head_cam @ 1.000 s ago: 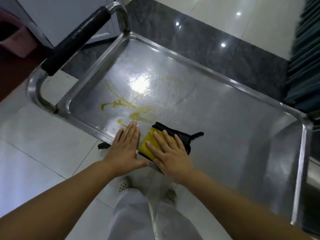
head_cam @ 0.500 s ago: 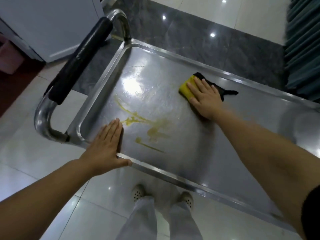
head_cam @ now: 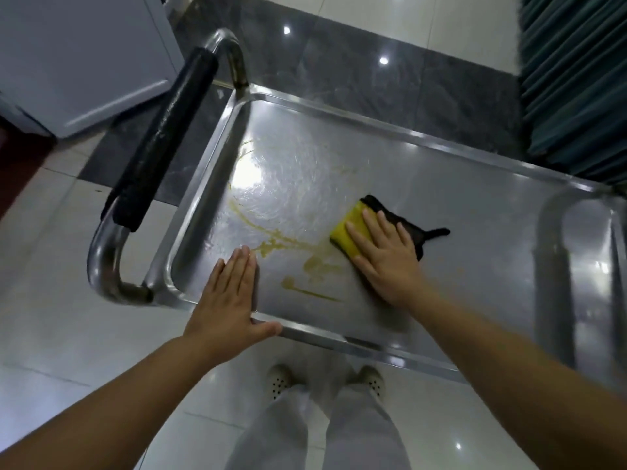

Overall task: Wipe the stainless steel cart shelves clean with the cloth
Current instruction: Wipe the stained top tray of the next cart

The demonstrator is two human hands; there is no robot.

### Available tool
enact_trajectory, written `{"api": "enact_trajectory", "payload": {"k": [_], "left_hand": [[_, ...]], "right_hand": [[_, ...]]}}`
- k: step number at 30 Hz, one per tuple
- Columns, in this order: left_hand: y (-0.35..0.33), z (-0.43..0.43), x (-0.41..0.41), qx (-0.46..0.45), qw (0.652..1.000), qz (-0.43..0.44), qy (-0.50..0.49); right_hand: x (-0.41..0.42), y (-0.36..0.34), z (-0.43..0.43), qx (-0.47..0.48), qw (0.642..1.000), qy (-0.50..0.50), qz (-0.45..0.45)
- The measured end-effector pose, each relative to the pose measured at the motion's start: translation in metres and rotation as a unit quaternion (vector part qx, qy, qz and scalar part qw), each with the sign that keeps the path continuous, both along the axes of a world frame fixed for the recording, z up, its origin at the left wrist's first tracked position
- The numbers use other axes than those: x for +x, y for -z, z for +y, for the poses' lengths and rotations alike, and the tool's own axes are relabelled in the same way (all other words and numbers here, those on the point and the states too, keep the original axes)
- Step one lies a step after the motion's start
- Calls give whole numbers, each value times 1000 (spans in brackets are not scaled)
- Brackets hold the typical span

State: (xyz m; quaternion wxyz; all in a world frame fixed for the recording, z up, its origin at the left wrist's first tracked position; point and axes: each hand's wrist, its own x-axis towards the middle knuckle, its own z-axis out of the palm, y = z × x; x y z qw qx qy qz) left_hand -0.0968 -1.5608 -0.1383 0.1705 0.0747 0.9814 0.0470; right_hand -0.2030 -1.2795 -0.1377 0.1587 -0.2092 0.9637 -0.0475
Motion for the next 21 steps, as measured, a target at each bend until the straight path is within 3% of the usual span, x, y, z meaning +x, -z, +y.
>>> {"api": "enact_trajectory", "payload": {"k": [5, 10, 21], "left_hand": [[0, -1, -1, 10, 1000, -14, -7], [1, -2, -3, 3, 1000, -16, -2], [8, -2, -2, 18, 1000, 21, 2]], "right_hand": [[94, 8, -16, -42, 993, -102, 33], [74, 10, -24, -35, 983, -172, 49], [-152, 1, -29, 33, 998, 52, 12]]}}
